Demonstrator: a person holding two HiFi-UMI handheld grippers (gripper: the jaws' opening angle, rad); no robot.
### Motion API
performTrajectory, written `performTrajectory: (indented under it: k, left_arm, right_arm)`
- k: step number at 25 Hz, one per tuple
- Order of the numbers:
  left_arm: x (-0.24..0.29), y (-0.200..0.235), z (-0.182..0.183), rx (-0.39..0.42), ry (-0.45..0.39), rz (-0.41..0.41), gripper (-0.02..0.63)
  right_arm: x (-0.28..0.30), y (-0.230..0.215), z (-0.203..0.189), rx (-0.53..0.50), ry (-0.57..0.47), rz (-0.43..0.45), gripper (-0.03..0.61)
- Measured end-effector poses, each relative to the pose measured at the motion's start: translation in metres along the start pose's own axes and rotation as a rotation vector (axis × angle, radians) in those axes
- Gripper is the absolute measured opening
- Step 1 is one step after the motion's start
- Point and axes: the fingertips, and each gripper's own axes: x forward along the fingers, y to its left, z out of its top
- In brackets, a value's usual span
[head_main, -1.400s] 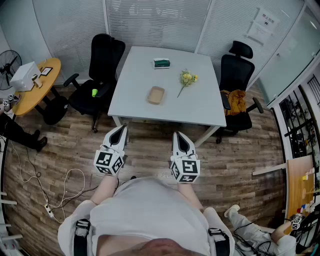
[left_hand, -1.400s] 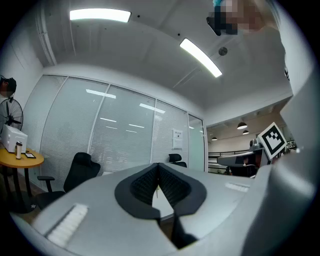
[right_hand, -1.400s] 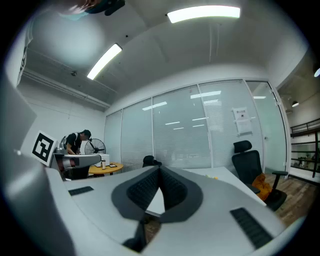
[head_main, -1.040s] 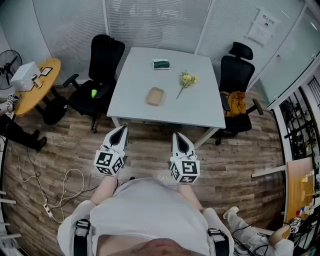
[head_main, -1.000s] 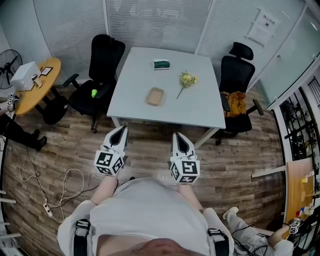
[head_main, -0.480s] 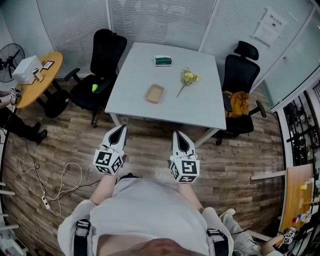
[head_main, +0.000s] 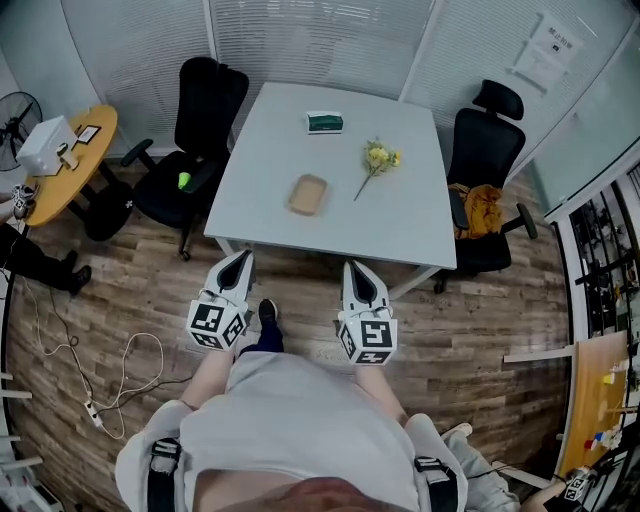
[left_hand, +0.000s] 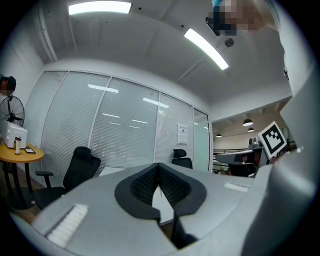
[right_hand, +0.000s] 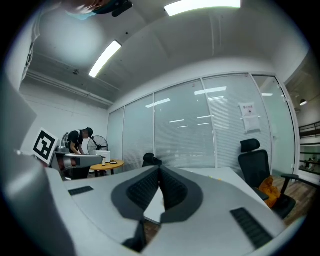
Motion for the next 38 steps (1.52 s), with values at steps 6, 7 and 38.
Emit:
performTrajectory:
  k: [6, 7, 38]
  left_arm:
    - [0.071, 0.063, -0.008, -0.022, 0.007, -0.034, 0.011]
    - [0.085, 0.075, -0.008, -0.019, 0.009, -0.043, 0.011]
    - [0.313, 0.19, -0.03, -0.038, 0.096, -0.165, 0.011]
  right_arm:
    - [0.087, -0.014, -0.006, -0.016, 0.028, -0.033, 0.009]
    - [0.104, -0.017, -0.005, -0.022, 0.032, -0.042, 0.008]
    - [0.346, -0.095, -0.007, -0.064, 0.131, -0.079, 0.009]
